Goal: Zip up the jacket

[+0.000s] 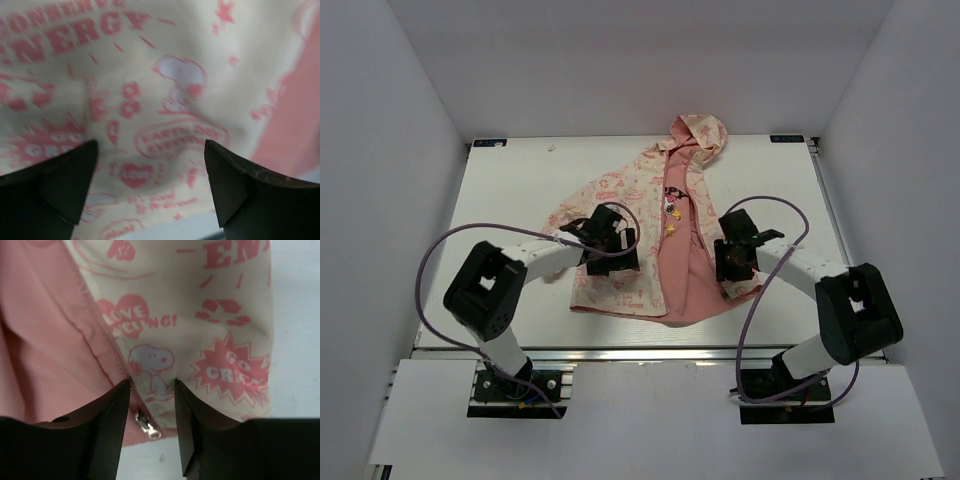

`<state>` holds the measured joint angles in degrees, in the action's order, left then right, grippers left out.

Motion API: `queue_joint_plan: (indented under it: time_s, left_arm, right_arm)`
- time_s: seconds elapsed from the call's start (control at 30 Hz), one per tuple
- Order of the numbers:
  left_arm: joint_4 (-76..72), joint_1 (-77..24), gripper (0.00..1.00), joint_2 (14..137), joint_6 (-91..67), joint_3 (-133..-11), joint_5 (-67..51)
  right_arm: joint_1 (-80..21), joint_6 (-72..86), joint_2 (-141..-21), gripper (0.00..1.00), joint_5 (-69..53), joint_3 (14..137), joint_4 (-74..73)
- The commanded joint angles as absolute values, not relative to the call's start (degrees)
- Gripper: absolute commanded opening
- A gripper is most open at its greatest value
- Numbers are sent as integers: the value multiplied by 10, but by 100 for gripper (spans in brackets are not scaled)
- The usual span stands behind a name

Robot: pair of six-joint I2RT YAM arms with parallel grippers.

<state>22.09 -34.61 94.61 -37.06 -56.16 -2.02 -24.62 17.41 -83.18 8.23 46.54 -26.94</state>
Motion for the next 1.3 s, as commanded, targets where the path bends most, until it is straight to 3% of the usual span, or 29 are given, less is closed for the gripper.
queue_joint_plan:
  time_s: [0.0,0.1,0.17,0.27,0.4,0.53,0.83,1.07,1.27]
  left_arm:
    - [192,-348,98,1001,-368,-589,-34]
    - [183,-347,98,1050,-361,-619,-19]
    - [183,-345,98,1077,-355,-647,-8]
    - [201,-338,98,1128,-345,-705,9]
    - [217,-323,98,1170,-334,-765,29]
    - [243,-309,98,1180,-328,-805,28]
    - [183,-309,98,1068,-348,-671,6]
    - [182,-313,98,1043,-361,-635,1]
    - [217,-357,98,991,-349,-642,36]
  right_arm:
    - [-245,183,-865,46,100,471,-225]
    - [-240,180,-904,39,92,482,-209]
    - [-229,182,-928,26,95,499,-205]
    - [-207,172,-952,20,94,526,-204]
    - [-189,162,-960,0,77,575,-202]
    - [-187,148,-944,0,34,607,-237]
    - [-205,144,-775,0,-79,537,-288]
    - [-260,151,-709,0,-70,469,-302]
    - [-259,161,-740,0,-35,464,-274]
